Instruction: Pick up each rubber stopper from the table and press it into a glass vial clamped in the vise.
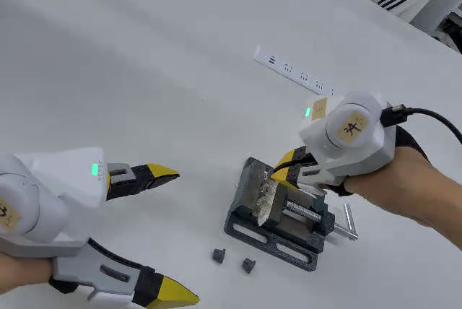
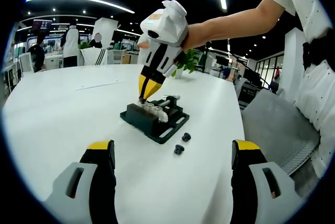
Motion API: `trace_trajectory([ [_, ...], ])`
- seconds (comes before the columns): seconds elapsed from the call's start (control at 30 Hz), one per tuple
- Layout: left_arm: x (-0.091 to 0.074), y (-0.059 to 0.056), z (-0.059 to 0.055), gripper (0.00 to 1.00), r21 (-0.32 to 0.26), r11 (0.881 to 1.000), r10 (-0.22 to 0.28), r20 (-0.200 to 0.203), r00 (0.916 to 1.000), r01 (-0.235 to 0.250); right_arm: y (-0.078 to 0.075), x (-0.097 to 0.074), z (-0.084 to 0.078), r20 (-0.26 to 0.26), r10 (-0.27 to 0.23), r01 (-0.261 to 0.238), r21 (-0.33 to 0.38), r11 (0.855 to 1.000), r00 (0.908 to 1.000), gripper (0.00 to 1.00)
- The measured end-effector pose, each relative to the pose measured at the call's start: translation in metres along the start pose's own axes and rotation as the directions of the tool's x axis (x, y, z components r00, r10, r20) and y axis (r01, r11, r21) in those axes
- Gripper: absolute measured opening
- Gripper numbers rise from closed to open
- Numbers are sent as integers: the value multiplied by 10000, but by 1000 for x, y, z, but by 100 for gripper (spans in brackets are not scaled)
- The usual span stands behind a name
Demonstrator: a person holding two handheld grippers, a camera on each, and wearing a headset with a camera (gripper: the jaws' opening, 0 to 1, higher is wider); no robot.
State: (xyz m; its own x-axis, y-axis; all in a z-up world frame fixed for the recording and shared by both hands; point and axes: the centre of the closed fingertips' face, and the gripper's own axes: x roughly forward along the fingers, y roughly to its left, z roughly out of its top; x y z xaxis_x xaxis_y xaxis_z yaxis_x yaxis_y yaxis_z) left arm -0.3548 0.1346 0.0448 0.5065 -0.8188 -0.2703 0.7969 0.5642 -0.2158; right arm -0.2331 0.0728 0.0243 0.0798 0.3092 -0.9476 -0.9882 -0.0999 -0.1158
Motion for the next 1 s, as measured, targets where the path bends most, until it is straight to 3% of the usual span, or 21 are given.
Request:
trace_trajectory([
  [0.13,0,0,0,92,3,10000,10,-1,10000,-10,-1,0,-1,60,172,-175,458,9988,9998,0],
  [0.6,1,-2,2,92,49,10000,-20,51,10000,20,-2,0,1,69,603,-607,1051,9926,9982,0],
  [0.8,0,-5,4,92,136,9999,-83,10,10000,83,-3,0,2,173,534,-551,1215,9911,9984,0],
  [1.0,-4,-4,6,92,205,9998,-32,-47,10000,33,-2,-1,2,467,339,-381,906,9952,9983,0],
])
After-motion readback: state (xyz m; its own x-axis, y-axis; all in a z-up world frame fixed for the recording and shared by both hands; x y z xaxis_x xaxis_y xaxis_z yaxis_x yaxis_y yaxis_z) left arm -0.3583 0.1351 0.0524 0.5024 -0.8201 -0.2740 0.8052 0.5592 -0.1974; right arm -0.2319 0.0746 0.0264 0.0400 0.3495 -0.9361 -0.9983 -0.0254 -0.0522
